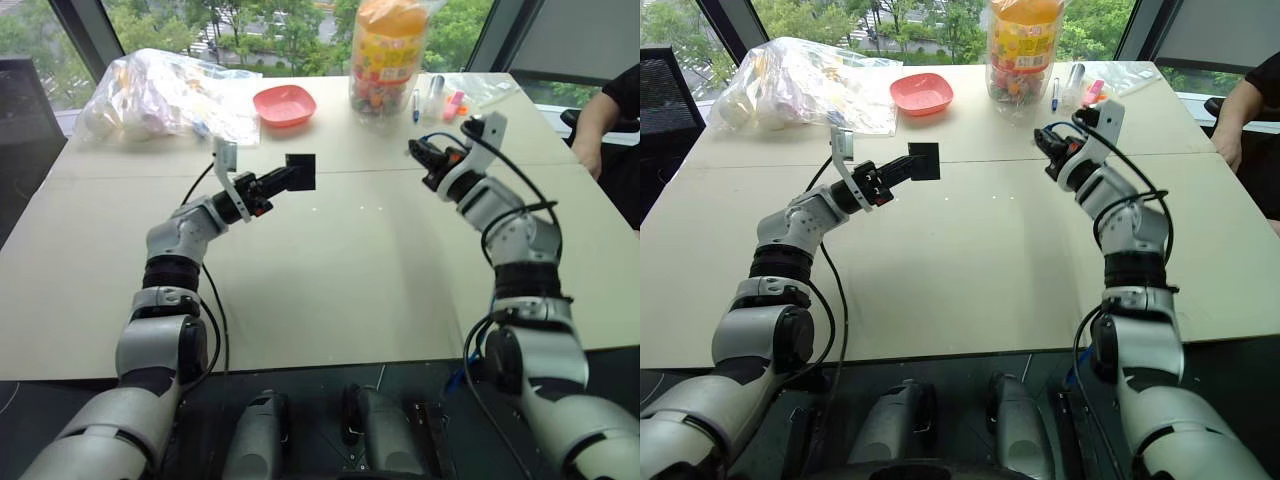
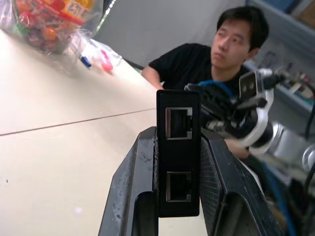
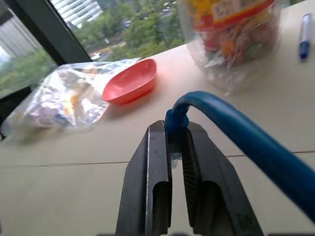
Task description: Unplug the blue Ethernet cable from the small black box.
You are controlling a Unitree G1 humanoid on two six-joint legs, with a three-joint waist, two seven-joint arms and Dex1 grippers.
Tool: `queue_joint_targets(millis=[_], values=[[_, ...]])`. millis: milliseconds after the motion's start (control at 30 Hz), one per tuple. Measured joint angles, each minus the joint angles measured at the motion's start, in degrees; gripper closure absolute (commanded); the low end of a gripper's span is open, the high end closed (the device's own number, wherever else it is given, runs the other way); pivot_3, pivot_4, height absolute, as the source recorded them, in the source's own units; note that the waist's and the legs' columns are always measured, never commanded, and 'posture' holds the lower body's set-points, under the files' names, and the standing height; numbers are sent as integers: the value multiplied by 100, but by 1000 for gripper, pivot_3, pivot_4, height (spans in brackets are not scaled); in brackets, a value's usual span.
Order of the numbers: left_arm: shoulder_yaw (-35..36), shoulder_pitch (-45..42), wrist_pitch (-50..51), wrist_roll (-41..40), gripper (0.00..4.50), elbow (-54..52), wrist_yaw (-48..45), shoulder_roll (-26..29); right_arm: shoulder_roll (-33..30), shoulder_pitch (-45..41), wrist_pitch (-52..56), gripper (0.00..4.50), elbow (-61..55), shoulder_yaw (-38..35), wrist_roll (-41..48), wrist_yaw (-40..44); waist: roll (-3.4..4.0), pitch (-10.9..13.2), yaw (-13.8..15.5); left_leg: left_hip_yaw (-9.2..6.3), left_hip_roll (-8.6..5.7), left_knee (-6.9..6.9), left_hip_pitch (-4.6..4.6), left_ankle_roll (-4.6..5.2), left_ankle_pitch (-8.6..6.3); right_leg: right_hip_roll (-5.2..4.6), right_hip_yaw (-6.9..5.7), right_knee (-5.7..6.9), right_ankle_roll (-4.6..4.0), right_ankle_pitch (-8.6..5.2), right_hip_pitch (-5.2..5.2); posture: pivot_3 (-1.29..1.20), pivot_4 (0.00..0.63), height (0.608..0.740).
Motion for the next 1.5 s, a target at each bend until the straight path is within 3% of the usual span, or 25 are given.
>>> queue_joint_targets(millis=[167,300,400,567,633,733,867,1133,1267,1400,1500], values=[[-445,208,-993,532,4001,-239,206,-257,-71,-721,-727,4435,1658,534,-1113,162,0,0,-9,22,-2,-3,-2,2,0,0,1,1,-4,3,-3,0,150,740],[-755,404,-1519,853,4001,-284,330,-373,15,-761,-883,4435,2584,703,-1613,193,0,0,-1,23,-2,1,-6,3,1,-2,1,2,-4,5,-4,0,150,740],[-870,408,-1790,987,4001,-373,408,-440,117,-697,-1005,3340,2964,729,-1833,273,0,0,-4,22,-2,4,-7,3,1,-4,1,3,-1,5,-4,0,150,740],[-990,408,-2052,1107,4001,-378,506,-498,160,-678,-1133,848,3048,649,-1958,353,0,0,-8,20,-2,4,-7,3,1,-3,0,5,0,4,-4,0,150,740],[-1017,407,-2231,1216,4001,-285,578,-502,150,-633,-1074,86,2957,612,-1962,505,0,0,-9,19,-1,4,-6,3,1,-2,0,6,1,4,-3,0,150,740],[-1092,404,-2532,1378,4001,-36,715,-572,122,-257,-575,86,2206,652,-1892,1217,0,0,-5,12,0,4,-6,3,0,-2,0,6,3,2,-2,0,150,740],[-1177,378,-2991,1625,4001,480,965,-632,6,734,418,86,297,913,-1638,2067,0,-1,13,-3,0,8,-7,4,0,-6,-3,7,2,3,-2,0,150,740],[-1209,266,-3414,1786,4001,1059,1047,-717,-471,1218,771,86,-928,1568,-2149,2196,0,-1,15,-7,2,15,-6,3,0,-7,-7,9,10,-2,-2,0,150,740],[-1204,182,-3444,1788,4001,1121,983,-708,-1623,1508,498,86,-1966,2609,-2703,3344,-2,-4,59,-10,-1,15,-12,14,-9,-13,-8,2,20,-10,-1,0,150,740],[-1200,175,-3447,1787,4001,1130,933,-735,-1096,1366,1620,86,-1710,2012,-1703,3936,-12,-8,11,-3,-1,19,-10,15,-9,-10,-10,3,-1,6,-2,0,150,740],[-1182,165,-3434,1771,4001,1127,951,-802,-588,978,2086,86,-1044,1241,-1105,3624,-10,-7,17,-4,1,23,-7,10,-5,-8,-11,11,-1,7,-2,0,150,740]])
